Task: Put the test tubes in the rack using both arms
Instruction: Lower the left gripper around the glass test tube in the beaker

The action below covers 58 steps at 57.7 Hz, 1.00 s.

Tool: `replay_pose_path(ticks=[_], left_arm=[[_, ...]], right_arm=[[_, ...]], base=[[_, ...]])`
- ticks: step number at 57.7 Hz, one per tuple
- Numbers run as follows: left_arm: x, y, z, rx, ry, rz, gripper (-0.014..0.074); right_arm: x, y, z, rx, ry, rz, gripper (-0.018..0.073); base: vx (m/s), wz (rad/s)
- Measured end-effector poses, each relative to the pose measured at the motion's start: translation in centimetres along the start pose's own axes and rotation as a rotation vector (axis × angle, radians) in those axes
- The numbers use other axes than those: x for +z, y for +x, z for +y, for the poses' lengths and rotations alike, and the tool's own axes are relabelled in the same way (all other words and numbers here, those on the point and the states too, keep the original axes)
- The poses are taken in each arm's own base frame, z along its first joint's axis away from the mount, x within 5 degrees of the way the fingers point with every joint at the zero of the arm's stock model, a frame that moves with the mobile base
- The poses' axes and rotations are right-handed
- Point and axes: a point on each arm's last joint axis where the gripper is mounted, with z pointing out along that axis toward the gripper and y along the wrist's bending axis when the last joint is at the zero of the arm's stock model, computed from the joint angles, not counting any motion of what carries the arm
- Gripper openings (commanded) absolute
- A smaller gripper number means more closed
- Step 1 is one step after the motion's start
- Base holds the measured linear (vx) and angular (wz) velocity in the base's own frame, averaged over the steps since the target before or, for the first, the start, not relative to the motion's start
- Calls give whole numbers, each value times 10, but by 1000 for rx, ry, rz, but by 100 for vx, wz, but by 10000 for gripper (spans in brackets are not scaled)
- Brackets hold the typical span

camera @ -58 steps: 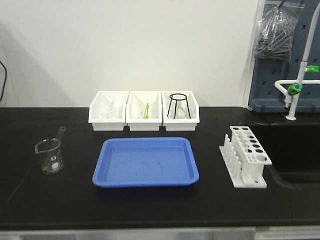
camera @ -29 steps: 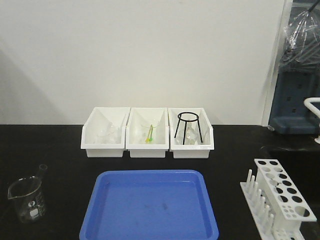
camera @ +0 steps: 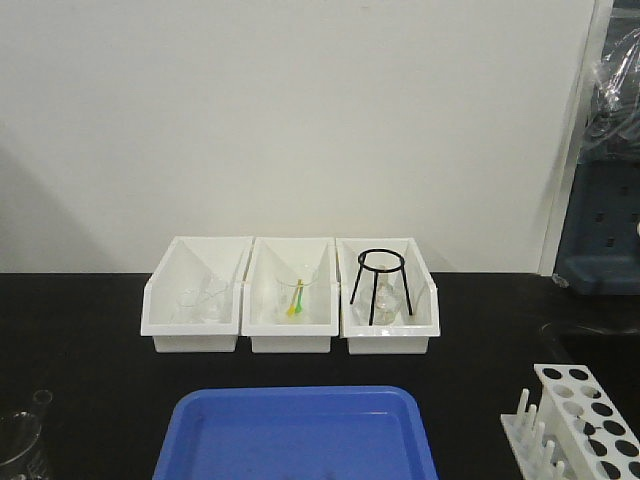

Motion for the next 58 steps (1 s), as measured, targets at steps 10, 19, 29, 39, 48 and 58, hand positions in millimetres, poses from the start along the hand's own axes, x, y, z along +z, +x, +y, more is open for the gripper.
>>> replay_pose_path(ticks=[10,19,29,39,48,58], left_arm=[[0,0,0,0,0,0,-1],[0,0,0,0,0,0,-1],[0,0,0,1,0,0,-1],[0,0,0,1,0,0,-1],[0,0,0,1,0,0,-1],[0,0,0,1,0,-1,-1]], right_arm=[[0,0,0,0,0,0,-9],[0,0,0,0,0,0,-9],[0,0,0,0,0,0,-9],[0,0,0,0,0,0,-9],[0,0,0,0,0,0,-9],[0,0,0,0,0,-1,-9]], base=[[13,-2],[9,0],[6,-2],[3,-1],[0,0],[0,0]])
